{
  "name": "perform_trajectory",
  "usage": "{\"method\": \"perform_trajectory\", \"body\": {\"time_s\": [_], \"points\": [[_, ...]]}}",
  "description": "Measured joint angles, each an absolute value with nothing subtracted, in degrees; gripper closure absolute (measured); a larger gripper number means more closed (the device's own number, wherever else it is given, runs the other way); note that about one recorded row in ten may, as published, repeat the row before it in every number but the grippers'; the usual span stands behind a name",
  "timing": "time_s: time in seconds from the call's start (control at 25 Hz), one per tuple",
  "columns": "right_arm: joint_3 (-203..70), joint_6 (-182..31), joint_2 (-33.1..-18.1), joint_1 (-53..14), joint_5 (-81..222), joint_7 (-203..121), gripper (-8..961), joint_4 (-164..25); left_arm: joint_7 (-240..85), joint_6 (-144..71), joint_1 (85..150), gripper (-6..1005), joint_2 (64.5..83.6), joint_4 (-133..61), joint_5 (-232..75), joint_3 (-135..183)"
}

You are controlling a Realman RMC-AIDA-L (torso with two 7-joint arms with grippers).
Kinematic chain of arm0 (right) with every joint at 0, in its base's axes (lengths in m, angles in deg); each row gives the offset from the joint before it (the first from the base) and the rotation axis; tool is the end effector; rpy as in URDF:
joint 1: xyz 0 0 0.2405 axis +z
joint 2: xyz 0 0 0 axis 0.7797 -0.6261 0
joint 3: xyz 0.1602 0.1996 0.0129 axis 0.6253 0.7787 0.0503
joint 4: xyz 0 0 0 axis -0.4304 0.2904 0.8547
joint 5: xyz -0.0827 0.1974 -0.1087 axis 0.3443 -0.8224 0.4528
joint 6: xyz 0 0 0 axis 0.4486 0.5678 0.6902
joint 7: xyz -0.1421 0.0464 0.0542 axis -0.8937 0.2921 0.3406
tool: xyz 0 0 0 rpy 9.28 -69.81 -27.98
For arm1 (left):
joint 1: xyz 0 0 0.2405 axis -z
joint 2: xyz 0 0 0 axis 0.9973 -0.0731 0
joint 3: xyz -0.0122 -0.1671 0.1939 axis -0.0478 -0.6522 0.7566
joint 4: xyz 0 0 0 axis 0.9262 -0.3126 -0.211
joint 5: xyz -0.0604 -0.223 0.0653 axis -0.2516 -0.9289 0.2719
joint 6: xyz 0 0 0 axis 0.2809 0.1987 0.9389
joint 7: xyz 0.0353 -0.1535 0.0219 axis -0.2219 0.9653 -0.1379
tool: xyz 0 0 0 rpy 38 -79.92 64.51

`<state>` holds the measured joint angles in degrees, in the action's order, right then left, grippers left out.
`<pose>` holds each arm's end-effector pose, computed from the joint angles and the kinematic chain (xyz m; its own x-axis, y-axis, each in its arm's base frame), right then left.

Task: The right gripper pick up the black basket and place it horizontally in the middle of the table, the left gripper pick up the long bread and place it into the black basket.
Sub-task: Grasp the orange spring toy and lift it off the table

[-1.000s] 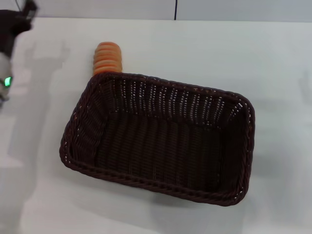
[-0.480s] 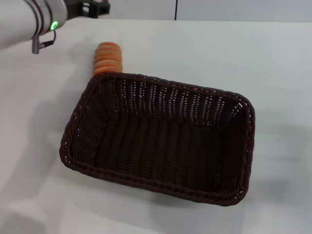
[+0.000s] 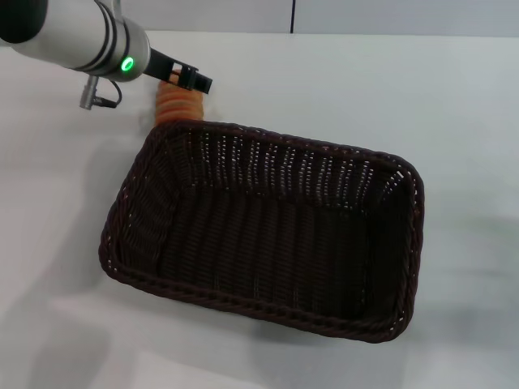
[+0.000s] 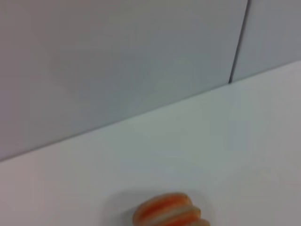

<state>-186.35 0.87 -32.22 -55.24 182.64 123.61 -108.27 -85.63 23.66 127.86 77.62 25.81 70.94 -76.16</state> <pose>0.3519 0.2592 -0.0255 0.6674 0.0980 -0.7382 -0.7403 0.1941 -0.6436 -0.1775 0.4796 -0.0284 0.6985 0.6853 0.2062 0.5853 -0.3813 -0.7156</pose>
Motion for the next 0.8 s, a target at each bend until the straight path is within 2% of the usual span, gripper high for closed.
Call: {"method": "perform_trajectory", "body": {"time_s": [0.36,0.8], "points": [[-186.38,1.39,-32.17,-55.22,182.91,123.42,117,-108.42,-86.03,18.30,129.53,166,77.81,17.73,68.95,-75.71],[-186.37,1.55,-32.07,-55.63,183.00,123.36,117,-108.47,-85.79,14.30,132.10,229,77.81,10.68,68.28,-73.95]]}}
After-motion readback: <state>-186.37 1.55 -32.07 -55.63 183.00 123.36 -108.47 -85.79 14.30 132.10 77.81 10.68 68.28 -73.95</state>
